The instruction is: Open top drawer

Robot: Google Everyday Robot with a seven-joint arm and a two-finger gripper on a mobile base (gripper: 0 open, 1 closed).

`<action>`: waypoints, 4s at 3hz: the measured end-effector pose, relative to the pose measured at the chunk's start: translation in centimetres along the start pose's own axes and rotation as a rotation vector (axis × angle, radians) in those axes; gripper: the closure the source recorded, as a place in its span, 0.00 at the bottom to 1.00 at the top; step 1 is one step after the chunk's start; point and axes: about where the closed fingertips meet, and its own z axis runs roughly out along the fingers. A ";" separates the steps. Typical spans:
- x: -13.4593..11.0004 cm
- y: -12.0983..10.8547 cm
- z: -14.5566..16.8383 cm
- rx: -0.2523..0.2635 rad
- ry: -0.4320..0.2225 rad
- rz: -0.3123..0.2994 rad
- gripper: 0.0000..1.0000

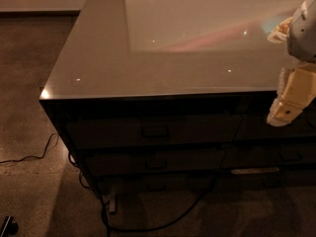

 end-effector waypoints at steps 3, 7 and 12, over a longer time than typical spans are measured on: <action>0.4 3.2 6.5 -0.149 -0.042 0.005 0.00; -0.2 8.3 12.2 -0.234 -0.262 0.067 0.00; -6.3 10.8 20.6 -0.199 -0.423 0.105 0.00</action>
Offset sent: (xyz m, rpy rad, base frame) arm -0.0070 0.0127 -0.0885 0.0765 0.1878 0.0431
